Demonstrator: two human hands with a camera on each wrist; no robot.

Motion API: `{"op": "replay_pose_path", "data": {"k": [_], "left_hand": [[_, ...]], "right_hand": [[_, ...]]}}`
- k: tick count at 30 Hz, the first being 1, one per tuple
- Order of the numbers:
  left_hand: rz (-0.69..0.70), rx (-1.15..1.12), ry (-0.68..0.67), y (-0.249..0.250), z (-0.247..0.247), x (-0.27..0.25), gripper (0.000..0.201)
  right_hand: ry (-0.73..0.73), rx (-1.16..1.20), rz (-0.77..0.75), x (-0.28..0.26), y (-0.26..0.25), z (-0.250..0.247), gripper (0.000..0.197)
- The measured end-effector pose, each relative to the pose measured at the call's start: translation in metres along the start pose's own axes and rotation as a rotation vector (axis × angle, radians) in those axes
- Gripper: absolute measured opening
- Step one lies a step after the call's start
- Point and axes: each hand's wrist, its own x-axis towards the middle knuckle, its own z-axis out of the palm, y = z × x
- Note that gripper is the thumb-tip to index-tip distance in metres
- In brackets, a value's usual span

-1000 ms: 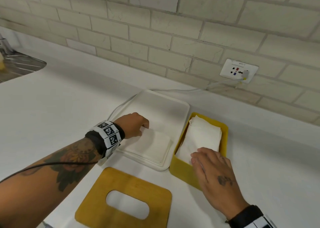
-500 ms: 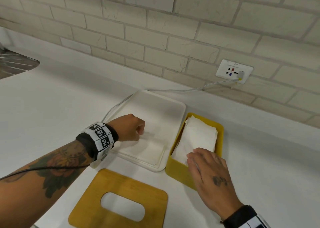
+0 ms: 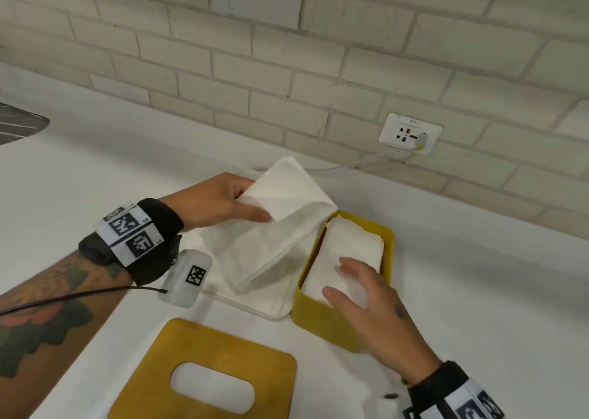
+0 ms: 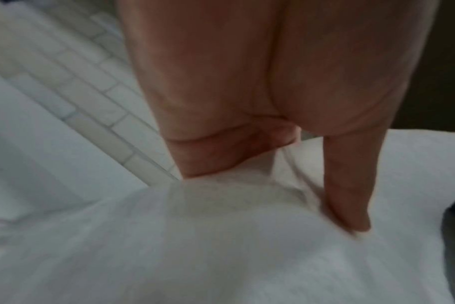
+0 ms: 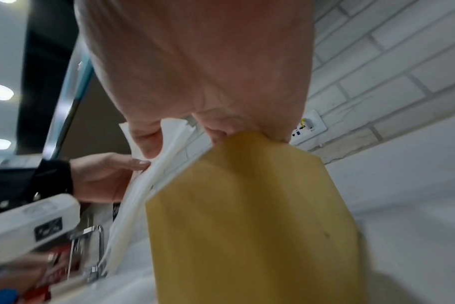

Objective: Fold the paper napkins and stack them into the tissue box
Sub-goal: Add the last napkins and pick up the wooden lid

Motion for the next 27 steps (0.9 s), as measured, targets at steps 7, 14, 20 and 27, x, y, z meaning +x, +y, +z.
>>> {"op": "replay_pose_path", "data": {"k": [7,14,20,27], "left_hand": [[0.06,-0.434,-0.061,0.034,0.053,0.002,0.024],[-0.055,-0.551,-0.072,0.038,0.109,0.011,0.017],[-0.156,-0.444,-0.11,0.021,0.107,0.011,0.045],[-0.07,-0.128,0.01,0.0,0.115,0.007,0.069]], "right_hand": [[0.03,0.6,0.021,0.007,-0.046,-0.016,0.041],[0.182,0.677,0.221,0.024,-0.043,0.001,0.021],[0.335,0.769,0.201,0.028,-0.03,-0.019,0.025],[0.403,0.411,0.24,0.04,-0.001,-0.035,0.04]]}}
